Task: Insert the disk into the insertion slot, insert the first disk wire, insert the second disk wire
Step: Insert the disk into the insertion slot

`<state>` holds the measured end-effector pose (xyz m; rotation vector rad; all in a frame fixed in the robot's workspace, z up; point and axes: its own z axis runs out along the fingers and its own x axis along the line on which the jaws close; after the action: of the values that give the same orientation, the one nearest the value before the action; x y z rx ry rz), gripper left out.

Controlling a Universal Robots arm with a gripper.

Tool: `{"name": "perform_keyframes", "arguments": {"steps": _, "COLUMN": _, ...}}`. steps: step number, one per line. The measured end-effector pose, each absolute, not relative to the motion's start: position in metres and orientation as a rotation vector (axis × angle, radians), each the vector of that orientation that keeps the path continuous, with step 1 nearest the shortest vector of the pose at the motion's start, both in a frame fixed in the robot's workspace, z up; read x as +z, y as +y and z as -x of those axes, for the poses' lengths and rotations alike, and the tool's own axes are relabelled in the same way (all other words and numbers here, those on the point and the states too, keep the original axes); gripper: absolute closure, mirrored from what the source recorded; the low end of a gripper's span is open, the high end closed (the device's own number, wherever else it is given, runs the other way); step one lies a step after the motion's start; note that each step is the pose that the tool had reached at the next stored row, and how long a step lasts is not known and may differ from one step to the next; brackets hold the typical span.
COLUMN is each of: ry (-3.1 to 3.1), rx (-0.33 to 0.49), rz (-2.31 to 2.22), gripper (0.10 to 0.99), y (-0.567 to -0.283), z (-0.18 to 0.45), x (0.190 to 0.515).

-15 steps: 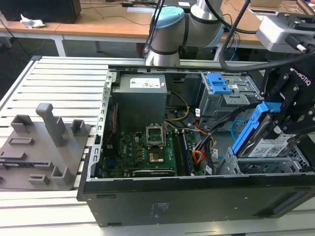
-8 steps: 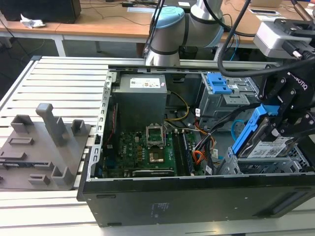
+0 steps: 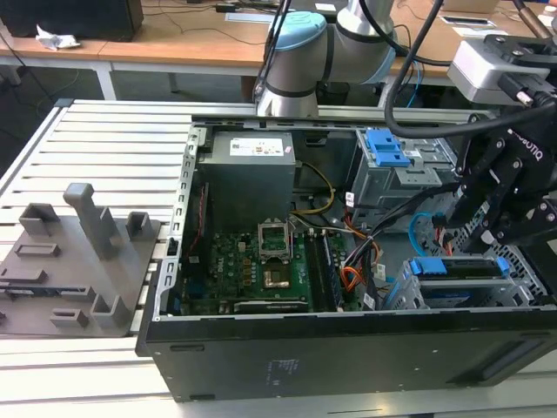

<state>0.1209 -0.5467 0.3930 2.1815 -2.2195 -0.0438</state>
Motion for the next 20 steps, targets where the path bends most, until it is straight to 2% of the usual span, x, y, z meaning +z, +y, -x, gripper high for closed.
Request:
{"name": "perform_keyframes", "arguments": {"steps": 1, "ry": -2.219, "rx": -0.044, "rz": -2.181, "gripper": 0.667, "y": -0.547, "z": -0.121, "x": 0.393}}
{"name": "perform_keyframes", "arguments": {"steps": 3, "ry": -2.219, "rx": -0.044, "rz": -2.181, "gripper": 0.796, "y": -0.547, "z": -0.121, "x": 0.393}}
{"name": "perform_keyframes", "arguments": {"steps": 4, "ry": -2.219, "rx": -0.044, "rz": -2.181, "gripper": 0.796, "y": -0.547, "z": -0.121, "x": 0.393}}
{"name": "perform_keyframes", "arguments": {"steps": 6, "ry": -2.220, "rx": -0.044, "rz": -2.181, "gripper": 0.914, "y": -0.547, "z": -0.121, "x": 0.393}}
{"name": "perform_keyframes", "arguments": {"steps": 7, "ry": -2.220, "rx": -0.044, "rz": -2.181, "gripper": 0.914, "y": -0.547, "z": -0.121, "x": 0.393}}
{"name": "perform_keyframes", "arguments": {"steps": 8, "ry": -2.219, "rx": -0.044, "rz": -2.181, "gripper": 0.976, "y": -0.547, "z": -0.121, "x": 0.393}}
{"name": "perform_keyframes", "arguments": {"steps": 15, "ry": -2.219, "rx": -0.046, "rz": -2.181, "gripper": 0.980, "y": -0.546, "z": -0.131, "x": 0.391}}
{"name": "perform_keyframes", "arguments": {"steps": 20, "ry": -2.219, "rx": -0.046, "rz": -2.181, "gripper": 0.980, "y": -0.546, "z": -0.134, "x": 0.377}}
